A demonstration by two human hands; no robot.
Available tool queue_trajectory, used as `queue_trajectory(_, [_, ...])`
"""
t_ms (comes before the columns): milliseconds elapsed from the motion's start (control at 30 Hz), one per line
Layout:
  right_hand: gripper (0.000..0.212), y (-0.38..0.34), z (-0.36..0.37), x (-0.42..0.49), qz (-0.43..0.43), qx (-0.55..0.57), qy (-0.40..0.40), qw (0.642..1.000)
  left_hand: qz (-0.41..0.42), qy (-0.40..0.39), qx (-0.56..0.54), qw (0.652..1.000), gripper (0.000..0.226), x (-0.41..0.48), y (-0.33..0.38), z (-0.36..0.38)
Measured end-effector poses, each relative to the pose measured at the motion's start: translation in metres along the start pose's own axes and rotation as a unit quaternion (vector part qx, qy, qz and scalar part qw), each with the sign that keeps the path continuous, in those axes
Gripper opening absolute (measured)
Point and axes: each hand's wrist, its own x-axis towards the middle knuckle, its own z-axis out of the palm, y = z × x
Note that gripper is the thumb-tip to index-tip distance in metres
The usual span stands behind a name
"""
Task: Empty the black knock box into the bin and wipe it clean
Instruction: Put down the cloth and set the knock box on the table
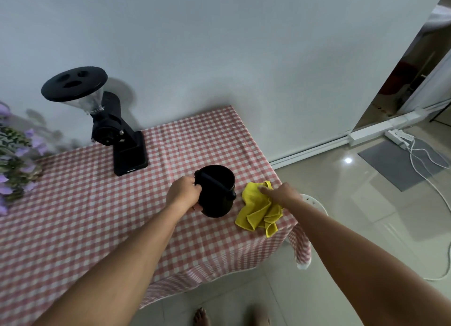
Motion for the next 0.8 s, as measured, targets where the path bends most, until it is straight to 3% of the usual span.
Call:
queue_trajectory(100, [0.101,0.002,0.013,0.002,0.018,-0.037,0.018,0.999,-0.003,-0.002,-0.001,1.000,0.022,-0.001,0.000,0.002])
queue_trajectory(267, [0.075,0.002,0.021,0.005,0.021,-0.008,0.063,0.998,-0.007,-0.001,0.000,1.000,0.023,0.000,-0.001,0.006])
queue_trajectory(400, [0.038,-0.006,0.020,0.008,-0.029,0.032,0.071,0.997,-0.007,-0.001,-0.004,1.000,0.024,-0.001,-0.001,0.007])
queue_trajectory(567, [0.031,-0.016,0.010,0.010,-0.064,0.068,0.054,0.994,-0.007,0.000,-0.014,1.000,0.023,0.000,-0.005,0.005])
queue_trajectory(700, [0.014,-0.032,0.001,0.005,-0.102,0.103,-0.002,0.989,-0.006,0.007,-0.024,1.000,0.023,0.000,-0.007,0.000])
queue_trajectory(800, [0.009,-0.044,-0.014,-0.006,-0.099,0.127,-0.124,0.979,-0.016,0.014,-0.029,0.999,0.022,0.000,-0.008,-0.005])
